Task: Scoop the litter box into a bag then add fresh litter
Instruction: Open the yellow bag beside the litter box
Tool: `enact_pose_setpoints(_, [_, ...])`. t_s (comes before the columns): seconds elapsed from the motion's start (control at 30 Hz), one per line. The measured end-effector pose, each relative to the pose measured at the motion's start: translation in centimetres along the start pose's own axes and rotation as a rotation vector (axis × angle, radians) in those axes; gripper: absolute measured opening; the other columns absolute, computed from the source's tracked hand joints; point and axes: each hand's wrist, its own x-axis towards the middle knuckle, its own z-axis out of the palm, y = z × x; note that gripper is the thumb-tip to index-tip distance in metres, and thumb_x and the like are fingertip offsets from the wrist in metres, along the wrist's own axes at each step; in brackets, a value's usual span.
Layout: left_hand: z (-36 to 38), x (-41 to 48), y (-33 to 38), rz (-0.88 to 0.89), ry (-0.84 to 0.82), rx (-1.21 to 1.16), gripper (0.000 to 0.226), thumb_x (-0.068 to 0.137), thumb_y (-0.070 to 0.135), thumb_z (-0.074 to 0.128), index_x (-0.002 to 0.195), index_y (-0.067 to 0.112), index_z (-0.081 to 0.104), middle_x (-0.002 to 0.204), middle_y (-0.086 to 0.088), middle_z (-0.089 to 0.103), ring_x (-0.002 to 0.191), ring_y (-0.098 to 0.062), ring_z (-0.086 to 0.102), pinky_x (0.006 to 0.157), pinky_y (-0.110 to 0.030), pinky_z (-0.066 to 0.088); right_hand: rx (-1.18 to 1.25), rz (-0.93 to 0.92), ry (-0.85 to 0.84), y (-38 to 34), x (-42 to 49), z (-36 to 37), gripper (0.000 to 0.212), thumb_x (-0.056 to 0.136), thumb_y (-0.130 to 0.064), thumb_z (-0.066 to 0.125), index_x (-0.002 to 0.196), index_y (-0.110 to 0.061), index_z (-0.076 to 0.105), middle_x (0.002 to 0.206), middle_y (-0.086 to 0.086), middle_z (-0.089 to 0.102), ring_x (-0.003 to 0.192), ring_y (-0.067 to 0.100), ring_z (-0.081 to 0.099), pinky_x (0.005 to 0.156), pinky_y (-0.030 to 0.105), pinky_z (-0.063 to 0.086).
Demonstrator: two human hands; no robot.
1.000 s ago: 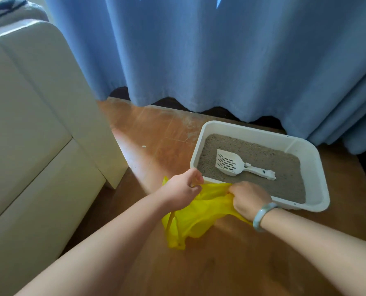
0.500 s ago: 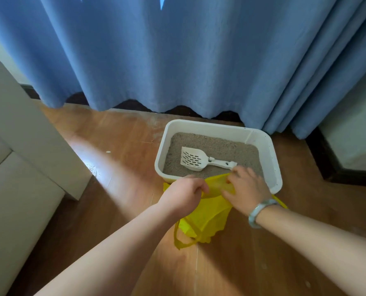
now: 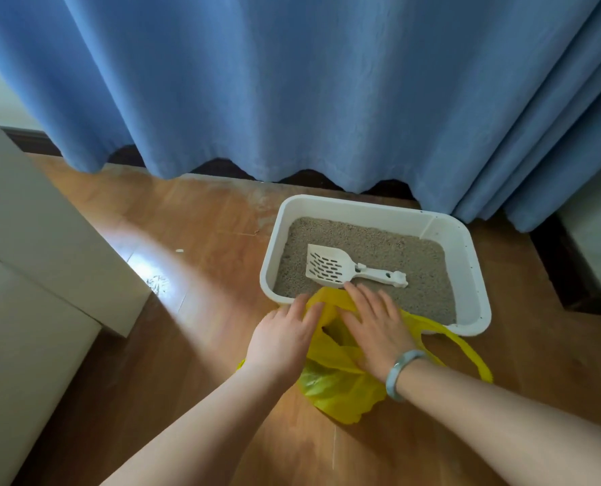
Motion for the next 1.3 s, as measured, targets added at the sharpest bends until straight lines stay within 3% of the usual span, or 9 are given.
enact_pose_setpoints(0.07, [0.1,0.8,0.3,-0.17,-0.197,-0.311,0.076,0.082,0.007,0.047,0.148,0.02,0.012,0.134,-0.01,0.047,0.114,-0.029,0.051,0.084,-0.037,0.047,0.038,0.023,-0.087,0.8,-0.1,0.6,0.088,0.041,-0.033,0.083,0.122,-0.026,0.051,0.144,0.013,0.037,0.121,0.034,0.049,0.1,0.048,0.039])
enact_pose_setpoints(0.2, [0.8,2.2,2.2,-0.435,-0.184,-0.909,0.082,0.086,0.025,0.063,0.149,0.017,0.011,0.125,-0.004,0.052,0.107,-0.019,0.054,0.083,-0.024,0.044,0.113,0.023,-0.165,1.7,-0.7,1.2,0.091,0.074,-0.04,0.067,0.145,-0.038,0.011,0.152,0.004,0.012,0.134,0.027,0.027,0.103,0.039,0.033])
enact_pose_setpoints(0.33, [1.6,3.3,4.2,-0.574,-0.097,-1.012,0.077,0.09,0.026,0.061,0.148,0.011,0.013,0.134,-0.009,0.051,0.119,-0.024,0.05,0.086,-0.023,0.039,0.192,0.065,-0.132,1.8,-0.7,1.6,0.084,0.079,-0.029,0.063,0.146,-0.037,0.013,0.144,0.005,0.025,0.13,0.026,0.033,0.093,0.037,0.04])
enact_pose_setpoints(0.43, [1.7,3.8,4.9,-0.609,-0.131,-1.128,0.074,0.089,0.025,0.061,0.147,0.013,0.017,0.125,-0.01,0.057,0.101,-0.023,0.06,0.077,-0.032,0.053,0.253,0.11,-0.168,2.2,-1.4,2.1,0.078,0.082,-0.021,0.057,0.145,-0.039,0.015,0.136,0.003,0.029,0.119,0.027,0.046,0.082,0.038,0.045])
enact_pose_setpoints(0.67, [2.2,2.3,4.0,-0.357,-0.045,-0.553,0.079,0.079,0.006,0.054,0.146,0.011,0.011,0.116,-0.014,0.054,0.108,-0.031,0.052,0.081,-0.036,0.046,0.41,0.104,-0.287,2.3,-2.7,2.9,0.106,0.073,0.011,0.04,0.136,-0.058,-0.011,0.124,0.0,0.034,0.083,0.036,0.06,0.06,0.04,0.04])
enact_pose_setpoints(0.77, [2.2,2.0,3.1,-0.39,-0.009,-0.644,0.078,0.081,-0.002,0.044,0.149,0.017,0.01,0.135,-0.012,0.043,0.118,-0.031,0.048,0.086,-0.034,0.042,0.392,0.07,-0.27,2.1,-2.3,2.0,0.1,0.074,0.011,0.038,0.14,-0.054,-0.001,0.127,-0.002,0.038,0.082,0.033,0.059,0.06,0.036,0.036])
enact_pose_setpoints(0.93, [1.8,1.8,2.2,-0.514,-0.009,-0.977,0.07,0.079,-0.005,0.044,0.141,0.026,0.032,0.105,0.0,0.053,0.092,-0.02,0.053,0.072,-0.029,0.045,0.372,0.023,-0.217,3.0,-2.4,1.6,0.08,0.078,0.01,0.037,0.139,-0.04,0.027,0.126,-0.004,0.046,0.09,0.025,0.057,0.069,0.038,0.046])
enact_pose_setpoints(1.1, [0.5,1.3,3.1,-0.578,-0.133,-1.318,0.057,0.062,0.029,0.046,0.118,0.026,0.054,0.105,0.002,0.063,0.098,-0.017,0.058,0.089,-0.037,0.05,0.304,0.059,-0.183,4.4,-2.5,0.2,0.061,0.085,0.001,0.037,0.136,-0.033,0.038,0.122,-0.003,0.053,0.098,0.024,0.057,0.074,0.033,0.043])
enact_pose_setpoints(1.3, [0.8,0.0,4.6,-0.456,-0.274,-0.905,0.053,0.087,0.04,0.044,0.137,0.025,0.036,0.091,0.002,0.059,0.083,-0.018,0.057,0.07,-0.028,0.044,0.098,0.043,-0.115,5.8,-3.4,-0.8,0.038,0.092,-0.046,0.038,0.126,-0.029,0.044,0.11,-0.002,0.056,0.088,0.022,0.061,0.068,0.03,0.047])
